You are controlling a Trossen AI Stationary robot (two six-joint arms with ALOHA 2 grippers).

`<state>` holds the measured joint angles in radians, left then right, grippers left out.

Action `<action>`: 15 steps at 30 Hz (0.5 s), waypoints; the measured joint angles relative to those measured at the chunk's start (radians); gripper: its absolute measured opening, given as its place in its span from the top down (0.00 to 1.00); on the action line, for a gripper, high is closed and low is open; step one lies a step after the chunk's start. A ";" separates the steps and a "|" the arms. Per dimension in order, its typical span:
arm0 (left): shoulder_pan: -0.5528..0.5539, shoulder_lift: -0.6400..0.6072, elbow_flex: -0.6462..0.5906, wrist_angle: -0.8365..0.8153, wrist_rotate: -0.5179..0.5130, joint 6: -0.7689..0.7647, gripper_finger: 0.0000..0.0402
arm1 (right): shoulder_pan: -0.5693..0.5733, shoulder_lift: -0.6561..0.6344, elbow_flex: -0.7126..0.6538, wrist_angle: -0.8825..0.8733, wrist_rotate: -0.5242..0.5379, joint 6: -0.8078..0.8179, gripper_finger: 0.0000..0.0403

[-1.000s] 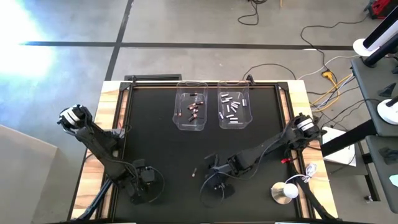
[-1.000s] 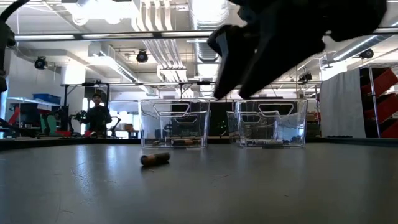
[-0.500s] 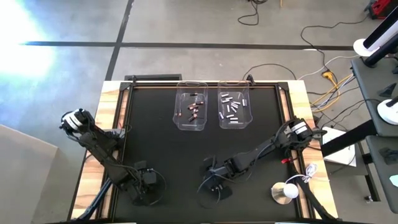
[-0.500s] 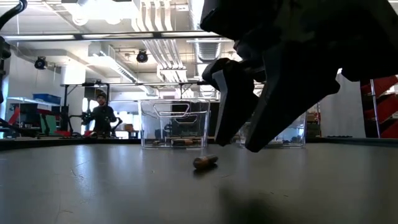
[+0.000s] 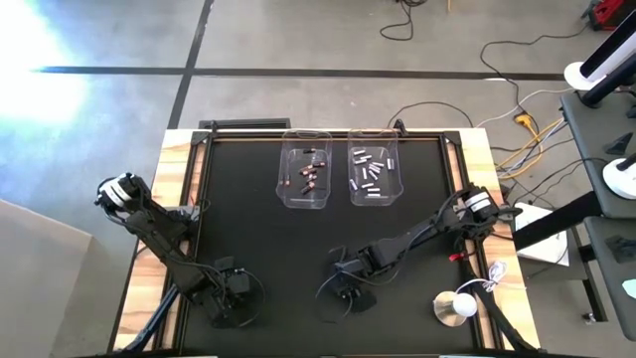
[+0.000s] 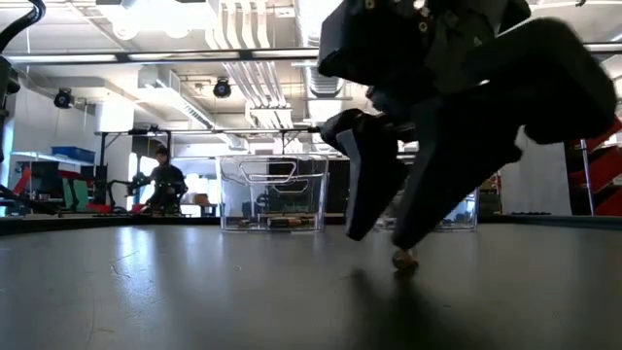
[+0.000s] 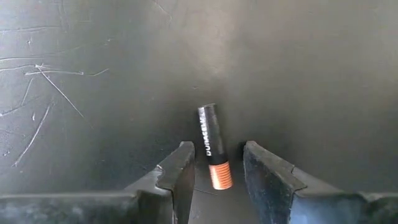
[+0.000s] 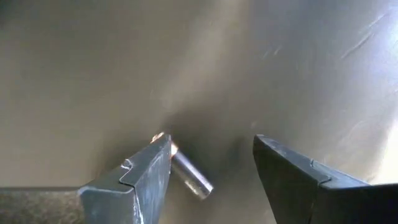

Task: Sort batteries
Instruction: Put the black battery into the left transparent bin

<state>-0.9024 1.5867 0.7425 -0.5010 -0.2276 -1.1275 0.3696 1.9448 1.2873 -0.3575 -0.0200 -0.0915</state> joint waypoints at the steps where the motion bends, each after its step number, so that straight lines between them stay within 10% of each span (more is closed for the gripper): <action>1: 0.000 0.000 0.000 0.000 0.000 0.000 0.70 | -0.002 0.000 -0.005 -0.007 -0.018 0.001 0.46; 15: 0.000 -0.001 -0.001 0.001 -0.006 0.000 0.70 | 0.002 0.004 -0.067 -0.020 -0.075 0.014 0.54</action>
<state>-0.9024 1.5861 0.7418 -0.5003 -0.2340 -1.1278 0.3714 1.9490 1.2205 -0.3773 -0.0945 -0.0778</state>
